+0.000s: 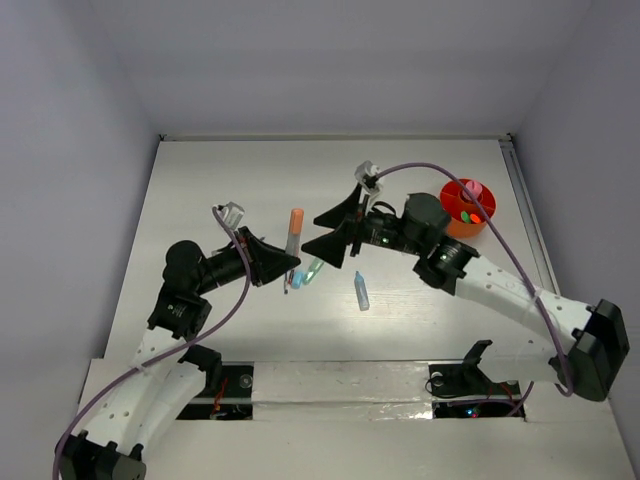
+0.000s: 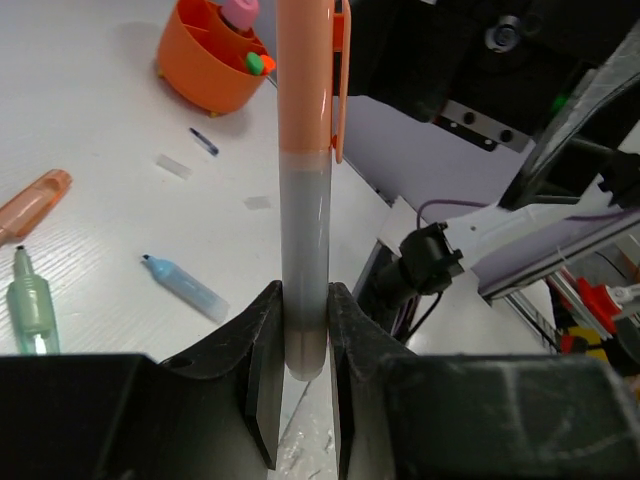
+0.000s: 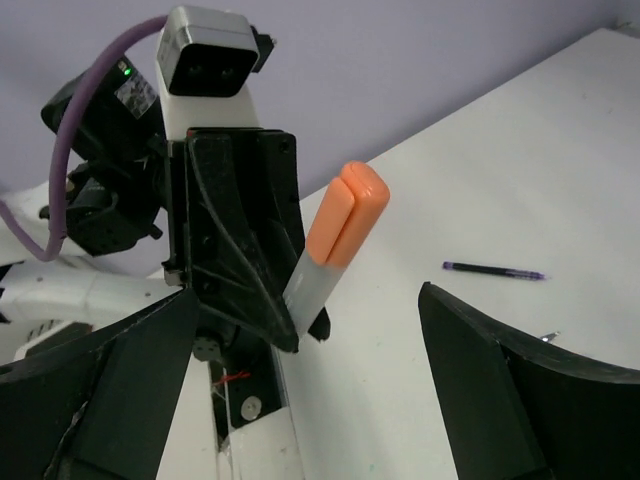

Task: Sort the stationery into containers
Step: Close the pen cap on the pen, then place the pen in the storage box.

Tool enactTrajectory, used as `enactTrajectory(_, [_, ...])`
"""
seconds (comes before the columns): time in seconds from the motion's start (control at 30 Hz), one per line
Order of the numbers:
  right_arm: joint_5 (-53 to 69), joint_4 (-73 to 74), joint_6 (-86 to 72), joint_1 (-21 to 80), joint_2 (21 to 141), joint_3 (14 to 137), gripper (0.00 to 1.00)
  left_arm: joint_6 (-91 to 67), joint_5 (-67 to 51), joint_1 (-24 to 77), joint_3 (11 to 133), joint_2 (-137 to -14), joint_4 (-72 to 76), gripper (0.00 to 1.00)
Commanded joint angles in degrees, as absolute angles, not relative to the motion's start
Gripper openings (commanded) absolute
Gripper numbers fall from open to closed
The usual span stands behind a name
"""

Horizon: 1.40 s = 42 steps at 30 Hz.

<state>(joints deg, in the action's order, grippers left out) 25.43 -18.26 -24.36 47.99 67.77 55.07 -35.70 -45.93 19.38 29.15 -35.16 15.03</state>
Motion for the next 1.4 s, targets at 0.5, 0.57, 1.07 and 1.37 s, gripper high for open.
enactTrajectory(0.5, [34.46,-30.41,-30.23,47.90,81.12,62.58,0.16,-35.60,-53.18,20.92,28.92,-37.44,21.80,0.00])
enactTrajectory(0.57, [30.34,-29.89,-30.32,47.90,81.04,62.05,0.00,-34.72,-52.30,20.92,29.44,-37.27,19.96,0.01])
enactTrajectory(1.07, [-11.22,-10.82,-21.28,29.89,68.38,58.44,0.00,-18.54,-37.62,20.92,36.30,-33.58,-2.64,0.99])
enactTrajectory(1.37, [-38.92,-6.24,-7.13,25.14,72.94,59.77,0.00,-19.60,-37.79,20.92,34.98,-30.86,-1.41,0.99])
